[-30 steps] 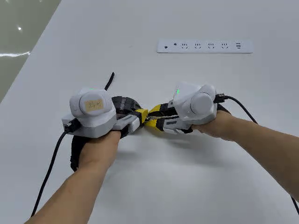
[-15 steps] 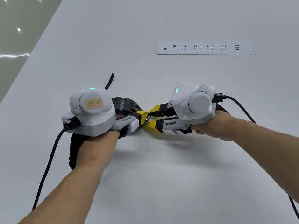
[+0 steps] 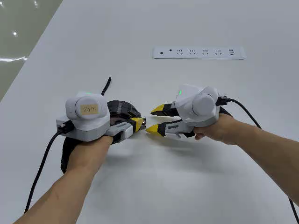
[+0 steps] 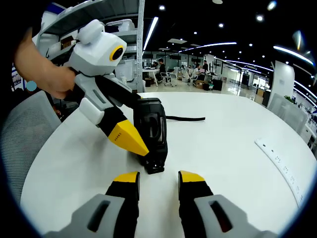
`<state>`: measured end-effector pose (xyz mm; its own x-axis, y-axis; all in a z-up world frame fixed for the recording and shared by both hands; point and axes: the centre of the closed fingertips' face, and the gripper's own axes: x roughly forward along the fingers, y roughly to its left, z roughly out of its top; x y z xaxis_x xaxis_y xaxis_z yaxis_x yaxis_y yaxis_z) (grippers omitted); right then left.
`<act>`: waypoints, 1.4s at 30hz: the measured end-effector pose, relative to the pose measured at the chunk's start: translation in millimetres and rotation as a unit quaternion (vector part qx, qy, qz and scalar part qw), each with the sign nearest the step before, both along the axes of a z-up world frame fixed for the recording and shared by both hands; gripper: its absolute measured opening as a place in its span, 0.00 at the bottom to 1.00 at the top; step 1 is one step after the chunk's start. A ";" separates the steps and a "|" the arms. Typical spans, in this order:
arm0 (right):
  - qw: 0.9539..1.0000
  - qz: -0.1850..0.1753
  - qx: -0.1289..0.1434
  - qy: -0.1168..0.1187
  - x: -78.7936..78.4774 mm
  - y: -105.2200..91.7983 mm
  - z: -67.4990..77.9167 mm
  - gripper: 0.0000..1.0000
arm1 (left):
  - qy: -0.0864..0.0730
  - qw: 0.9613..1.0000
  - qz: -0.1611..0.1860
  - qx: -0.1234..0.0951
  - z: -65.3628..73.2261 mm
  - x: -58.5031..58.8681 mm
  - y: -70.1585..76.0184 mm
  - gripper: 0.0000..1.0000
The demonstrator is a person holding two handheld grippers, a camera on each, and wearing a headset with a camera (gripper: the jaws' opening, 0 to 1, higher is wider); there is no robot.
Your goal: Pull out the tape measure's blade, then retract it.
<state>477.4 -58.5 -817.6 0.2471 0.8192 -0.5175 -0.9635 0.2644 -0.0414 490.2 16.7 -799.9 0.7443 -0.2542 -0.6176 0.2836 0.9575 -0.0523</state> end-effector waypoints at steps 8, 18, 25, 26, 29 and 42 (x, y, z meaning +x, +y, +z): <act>1.000 -0.021 0.004 -0.003 -0.8 -17.3 7.3 0.39 | -0.002 0.999 -0.031 0.012 -0.2 -7.1 5.7 0.73; 0.998 -0.061 0.011 -0.001 -2.8 -39.4 13.6 0.50 | -0.012 0.998 -0.069 0.002 0.7 -19.9 9.1 0.77; 0.996 -0.091 0.020 -0.005 -6.5 -56.7 20.5 0.56 | -0.039 0.995 -0.088 0.004 11.2 -22.8 11.3 0.78; 0.995 -0.096 0.021 -0.006 -7.7 -59.7 21.8 0.57 | -0.040 0.995 -0.093 0.006 11.4 -23.6 12.6 0.78; 0.994 -0.104 0.019 -0.007 -11.0 -67.3 24.4 0.60 | -0.046 0.993 -0.107 0.001 14.8 -26.6 13.4 0.78; 0.988 -0.149 0.027 -0.016 -25.6 -98.7 34.6 0.77 | -0.070 0.985 -0.158 -0.015 27.5 -44.1 10.6 0.88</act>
<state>451.8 -157.3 -783.1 0.4970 0.7342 -0.4626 -0.8412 0.5385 -0.0491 446.2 27.2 -772.5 0.7018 -0.5038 -0.5036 0.5744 0.8184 -0.0182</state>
